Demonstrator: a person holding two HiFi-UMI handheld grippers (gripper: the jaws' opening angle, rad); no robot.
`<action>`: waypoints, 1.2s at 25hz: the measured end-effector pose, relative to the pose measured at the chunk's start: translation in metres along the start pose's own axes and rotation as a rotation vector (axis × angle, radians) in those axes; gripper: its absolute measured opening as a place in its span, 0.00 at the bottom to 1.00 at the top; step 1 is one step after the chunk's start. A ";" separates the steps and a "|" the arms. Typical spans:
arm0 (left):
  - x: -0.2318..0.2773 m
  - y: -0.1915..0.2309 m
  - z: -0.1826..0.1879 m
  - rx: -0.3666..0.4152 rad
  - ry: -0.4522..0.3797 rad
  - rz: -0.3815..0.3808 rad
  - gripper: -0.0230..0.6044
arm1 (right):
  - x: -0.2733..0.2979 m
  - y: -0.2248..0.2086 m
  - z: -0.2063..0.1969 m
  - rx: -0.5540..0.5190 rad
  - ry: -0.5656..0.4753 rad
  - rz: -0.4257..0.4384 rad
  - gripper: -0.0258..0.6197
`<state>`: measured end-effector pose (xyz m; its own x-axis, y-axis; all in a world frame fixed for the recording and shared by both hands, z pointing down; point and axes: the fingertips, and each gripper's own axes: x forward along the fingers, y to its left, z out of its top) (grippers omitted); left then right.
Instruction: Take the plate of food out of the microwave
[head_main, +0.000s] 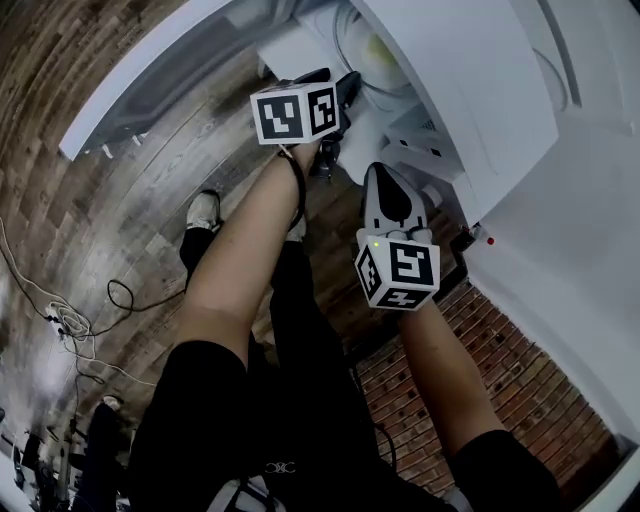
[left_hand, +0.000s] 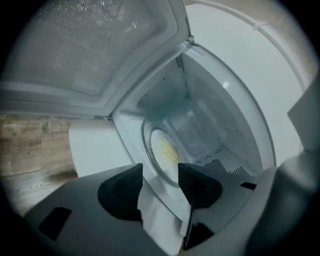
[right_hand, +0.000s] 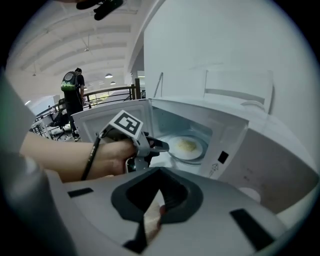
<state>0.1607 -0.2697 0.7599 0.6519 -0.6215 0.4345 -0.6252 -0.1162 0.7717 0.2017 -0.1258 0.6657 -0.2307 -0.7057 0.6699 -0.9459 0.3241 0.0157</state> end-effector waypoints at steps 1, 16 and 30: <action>0.005 0.001 -0.003 -0.005 0.008 0.010 0.36 | 0.000 0.001 -0.001 -0.004 0.001 0.005 0.05; 0.053 0.024 -0.016 -0.168 0.099 0.111 0.52 | -0.002 -0.007 -0.010 0.027 0.030 0.015 0.05; 0.008 0.012 -0.029 -0.446 0.077 -0.176 0.07 | 0.014 0.012 -0.022 0.038 0.062 0.031 0.05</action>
<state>0.1704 -0.2536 0.7858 0.7716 -0.5613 0.2993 -0.2685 0.1391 0.9532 0.1922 -0.1185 0.6916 -0.2466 -0.6550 0.7142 -0.9468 0.3202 -0.0333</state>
